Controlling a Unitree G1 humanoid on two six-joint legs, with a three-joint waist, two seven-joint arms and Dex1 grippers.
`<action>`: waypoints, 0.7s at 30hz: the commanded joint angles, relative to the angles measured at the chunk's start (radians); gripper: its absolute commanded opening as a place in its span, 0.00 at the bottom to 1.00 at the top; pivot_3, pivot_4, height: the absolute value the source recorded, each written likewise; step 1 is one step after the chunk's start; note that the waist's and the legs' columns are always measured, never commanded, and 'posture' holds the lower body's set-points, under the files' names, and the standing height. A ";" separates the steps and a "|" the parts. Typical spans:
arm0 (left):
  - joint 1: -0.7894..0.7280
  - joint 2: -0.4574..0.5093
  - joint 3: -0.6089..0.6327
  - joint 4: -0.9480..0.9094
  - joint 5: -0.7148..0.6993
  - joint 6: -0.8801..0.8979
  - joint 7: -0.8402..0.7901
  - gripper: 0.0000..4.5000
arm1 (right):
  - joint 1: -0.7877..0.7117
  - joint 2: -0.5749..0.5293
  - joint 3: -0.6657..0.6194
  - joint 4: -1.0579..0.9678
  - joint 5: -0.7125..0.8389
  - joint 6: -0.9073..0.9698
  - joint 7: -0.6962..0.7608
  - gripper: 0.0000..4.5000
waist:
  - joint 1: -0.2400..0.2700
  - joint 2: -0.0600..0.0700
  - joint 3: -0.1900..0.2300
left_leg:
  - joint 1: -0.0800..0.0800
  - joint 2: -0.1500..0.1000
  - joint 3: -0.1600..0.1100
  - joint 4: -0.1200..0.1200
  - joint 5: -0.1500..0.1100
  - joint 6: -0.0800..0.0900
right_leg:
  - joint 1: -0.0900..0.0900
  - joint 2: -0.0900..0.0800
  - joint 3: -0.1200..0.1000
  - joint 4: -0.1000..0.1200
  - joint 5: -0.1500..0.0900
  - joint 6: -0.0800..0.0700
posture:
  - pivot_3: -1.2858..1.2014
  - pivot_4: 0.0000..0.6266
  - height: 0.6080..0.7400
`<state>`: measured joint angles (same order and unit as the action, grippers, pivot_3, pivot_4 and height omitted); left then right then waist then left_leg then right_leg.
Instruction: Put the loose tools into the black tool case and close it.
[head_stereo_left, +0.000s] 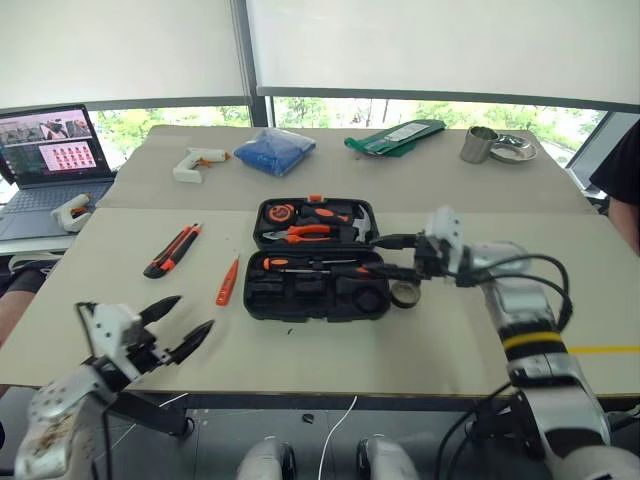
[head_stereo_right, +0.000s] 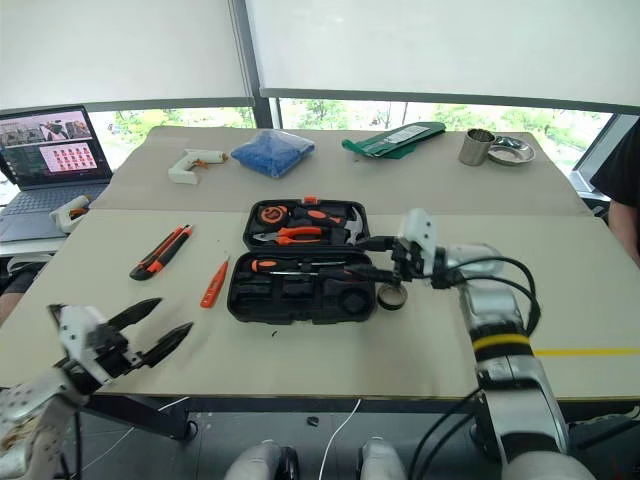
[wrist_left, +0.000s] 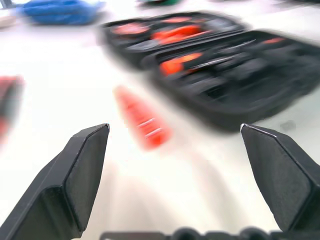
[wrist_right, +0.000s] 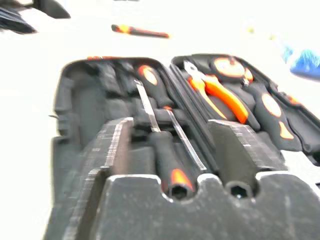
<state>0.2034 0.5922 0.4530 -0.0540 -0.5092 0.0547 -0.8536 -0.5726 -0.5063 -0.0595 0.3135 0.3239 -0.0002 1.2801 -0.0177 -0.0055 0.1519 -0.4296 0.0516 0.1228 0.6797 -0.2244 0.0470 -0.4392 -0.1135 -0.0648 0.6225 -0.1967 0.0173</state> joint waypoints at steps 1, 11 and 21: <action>0.061 0.043 0.126 0.050 0.021 0.008 0.059 1.00 | 0.146 -0.061 -0.113 -0.149 0.117 -0.056 0.055 0.99 | 0.002 0.000 0.000 | 0.000 0.000 0.000 0.000 0.000 0.000 | 0.000 0.000 0.000 0.000 0.000 0.000 | 0.52 0.24 0.99; 0.087 0.117 0.140 -0.126 -0.068 0.383 0.186 1.00 | 0.345 -0.118 -0.198 -0.246 0.176 -0.096 0.038 0.99 | 0.007 -0.005 0.002 | 0.005 0.000 -0.001 0.000 -0.005 -0.009 | 0.001 -0.002 0.000 -0.004 -0.008 0.002 | 0.52 0.24 0.99; -0.315 0.064 -0.102 -0.339 -0.112 0.905 0.565 1.00 | 0.218 -0.118 -0.140 -0.276 0.165 -0.085 0.009 0.99 | 0.015 -0.007 0.003 | 0.006 -0.002 -0.001 0.000 0.000 -0.004 | 0.006 0.000 0.001 -0.001 -0.003 0.006 | 0.52 0.24 0.99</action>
<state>-0.0808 0.6758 0.3901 -0.3567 -0.6317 0.8935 -0.3632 -0.3323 -0.6183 -0.1983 0.0644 0.4620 -0.0820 1.3003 -0.0026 -0.0124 0.1553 -0.4239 0.0500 0.1217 0.6796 -0.2230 0.0449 -0.4335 -0.1131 -0.0629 0.6219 -0.1984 0.0202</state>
